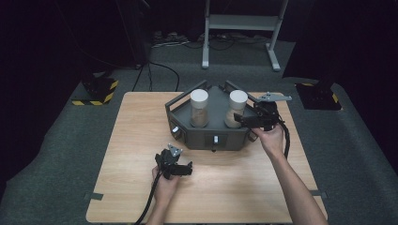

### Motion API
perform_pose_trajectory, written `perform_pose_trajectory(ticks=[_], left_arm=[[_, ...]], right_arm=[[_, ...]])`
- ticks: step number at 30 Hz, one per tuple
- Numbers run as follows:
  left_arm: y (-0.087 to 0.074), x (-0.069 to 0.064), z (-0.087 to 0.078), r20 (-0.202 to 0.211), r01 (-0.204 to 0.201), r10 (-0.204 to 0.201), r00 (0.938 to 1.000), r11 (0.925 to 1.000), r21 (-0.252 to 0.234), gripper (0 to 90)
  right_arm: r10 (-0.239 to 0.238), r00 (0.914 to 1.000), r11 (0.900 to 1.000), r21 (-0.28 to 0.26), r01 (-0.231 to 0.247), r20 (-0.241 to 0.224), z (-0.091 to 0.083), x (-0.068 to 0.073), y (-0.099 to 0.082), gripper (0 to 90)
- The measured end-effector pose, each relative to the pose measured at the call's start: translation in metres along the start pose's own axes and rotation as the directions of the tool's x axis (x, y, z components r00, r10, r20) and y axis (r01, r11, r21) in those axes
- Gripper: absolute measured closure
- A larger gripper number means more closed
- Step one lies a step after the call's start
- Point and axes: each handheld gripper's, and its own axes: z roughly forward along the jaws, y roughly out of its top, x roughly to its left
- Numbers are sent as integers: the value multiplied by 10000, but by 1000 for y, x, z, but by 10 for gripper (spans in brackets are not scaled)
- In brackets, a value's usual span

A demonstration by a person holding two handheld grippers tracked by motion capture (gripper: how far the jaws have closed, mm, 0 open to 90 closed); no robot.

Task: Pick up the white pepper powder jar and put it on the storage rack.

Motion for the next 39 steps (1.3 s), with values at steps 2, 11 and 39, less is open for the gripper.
perform_pose_trajectory(ticks=[2,11,39], left_arm=[[0,0,0,-2,8,-8,10000,10000,-5,12],[0,0,0,2,26,-26,10000,10000,-23,12],[0,0,0,-4,21,-21,10000,10000,-28,13]], right_arm=[[-99,9999,10000,-10,99,52,-2,1,-2,21],[88,10000,10000,-30,-88,17,-9,-4,-11,21],[270,9994,9996,-65,-269,214,-22,-11,-42,34]])
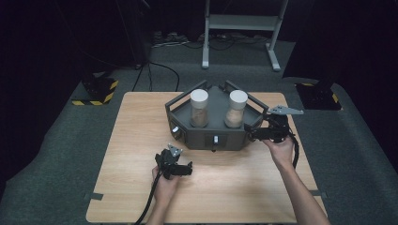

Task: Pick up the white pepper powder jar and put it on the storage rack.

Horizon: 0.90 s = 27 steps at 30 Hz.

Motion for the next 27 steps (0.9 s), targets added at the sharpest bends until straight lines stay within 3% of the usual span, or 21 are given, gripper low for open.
perform_pose_trajectory(ticks=[14,27], left_arm=[[0,0,0,-1,1,-1,10000,10000,-5,13],[0,0,0,6,7,-7,10000,10000,-1,13]], right_arm=[[-32,10000,9998,200,31,41,-1,1,-17,37],[75,10000,9994,329,-77,62,-2,4,-46,41]])
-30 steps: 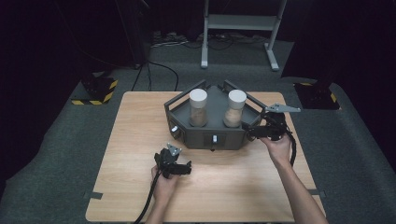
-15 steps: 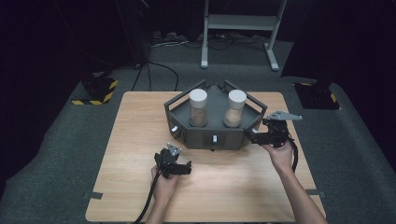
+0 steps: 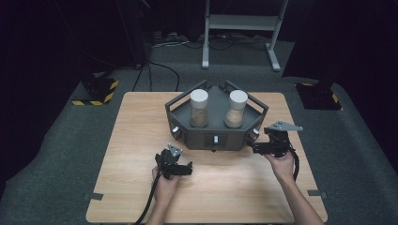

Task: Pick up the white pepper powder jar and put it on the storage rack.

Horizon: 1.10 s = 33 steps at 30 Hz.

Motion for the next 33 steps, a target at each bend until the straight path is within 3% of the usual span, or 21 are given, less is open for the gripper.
perform_pose_trajectory(ticks=[14,27,33], left_arm=[[0,0,0,-2,-13,13,10000,10000,12,12],[0,0,0,1,-2,2,10000,10000,4,12],[0,0,0,1,3,-3,10000,10000,-2,12]], right_arm=[[-236,9995,9986,488,226,194,11,12,-19,45],[-15,9997,9968,799,-7,262,16,14,-30,48],[-34,9993,9930,1180,-9,370,23,19,-38,55]])
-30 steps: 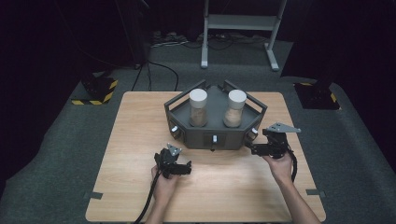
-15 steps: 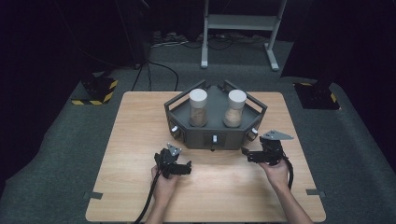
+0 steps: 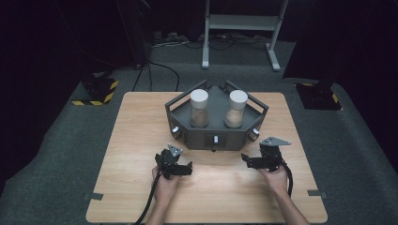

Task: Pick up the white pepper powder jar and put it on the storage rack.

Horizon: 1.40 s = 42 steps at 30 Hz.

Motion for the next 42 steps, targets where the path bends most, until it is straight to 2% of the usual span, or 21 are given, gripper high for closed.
perform_pose_trajectory(ticks=[8,20,26,34,42], left_arm=[[0,0,0,-3,-24,24,10000,10000,19,12],[0,0,0,-1,-2,2,10000,10000,1,12],[0,0,0,-1,-7,7,10000,10000,5,12],[0,0,0,-2,5,-5,10000,10000,-2,13],[0,0,0,-2,0,0,10000,10000,0,12]], right_arm=[[-9,10000,9993,363,8,47,10,6,-7,57],[-13,9998,9982,599,2,181,19,14,-15,59],[-19,9991,9972,754,-13,419,26,21,-20,60],[-390,9965,9940,1048,311,740,34,29,-18,57],[-439,9958,9937,1062,352,803,34,31,-19,50]])
